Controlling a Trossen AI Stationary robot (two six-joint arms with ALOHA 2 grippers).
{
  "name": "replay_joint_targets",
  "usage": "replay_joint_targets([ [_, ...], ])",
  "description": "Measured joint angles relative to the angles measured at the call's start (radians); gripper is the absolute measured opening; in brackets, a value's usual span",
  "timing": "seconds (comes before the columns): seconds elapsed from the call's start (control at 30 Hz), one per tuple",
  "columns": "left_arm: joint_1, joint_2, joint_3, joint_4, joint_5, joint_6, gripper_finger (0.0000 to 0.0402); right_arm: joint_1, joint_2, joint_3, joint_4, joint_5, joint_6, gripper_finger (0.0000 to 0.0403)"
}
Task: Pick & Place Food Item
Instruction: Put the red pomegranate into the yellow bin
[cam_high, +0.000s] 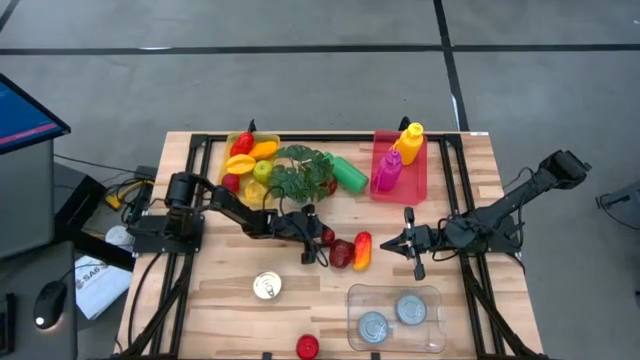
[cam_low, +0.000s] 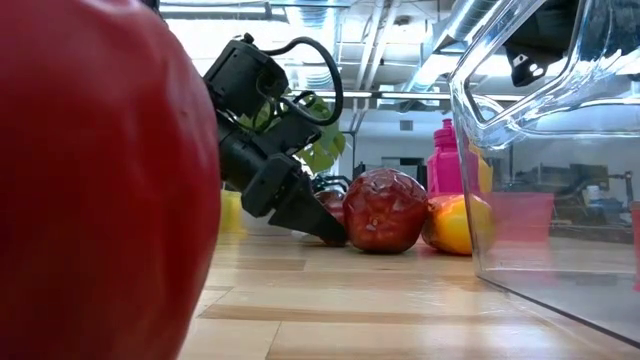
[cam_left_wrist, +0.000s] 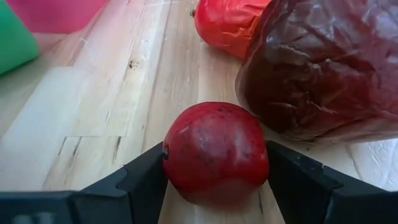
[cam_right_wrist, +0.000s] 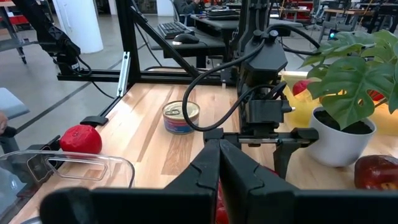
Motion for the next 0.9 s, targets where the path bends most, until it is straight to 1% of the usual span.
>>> replay_joint_targets([
  [0.13, 0.000, -0.016, 0.001, -0.020, 0.000, 0.000, 0.0225, 0.000, 0.000, 0.000, -0.001, 0.000, 0.000, 0.0005],
  [0.23, 0.000, -0.050, -0.004, -0.079, 0.000, -0.026, 0.0215, 0.000, 0.000, 0.000, -0.003, 0.000, 0.000, 0.0005],
  [0.4, -0.003, -0.160, -0.003, -0.218, -0.003, -0.081, 0.0221, 0.000, 0.000, 0.000, -0.009, 0.000, 0.000, 0.0005],
  [0.47, -0.008, -0.223, -0.003, -0.290, -0.015, -0.085, 0.0221, 0.000, 0.000, 0.000, -0.009, 0.000, 0.000, 0.0005],
  [0.67, -0.029, -0.423, -0.003, -0.461, -0.096, -0.087, 0.0217, 0.000, 0.000, 0.000, -0.011, 0.000, 0.000, 0.0005],
  [0.9, -0.059, -0.644, -0.002, -0.617, -0.260, -0.088, 0.0215, 0.000, 0.000, 0.000, -0.011, 0.000, 0.001, 0.0005],
])
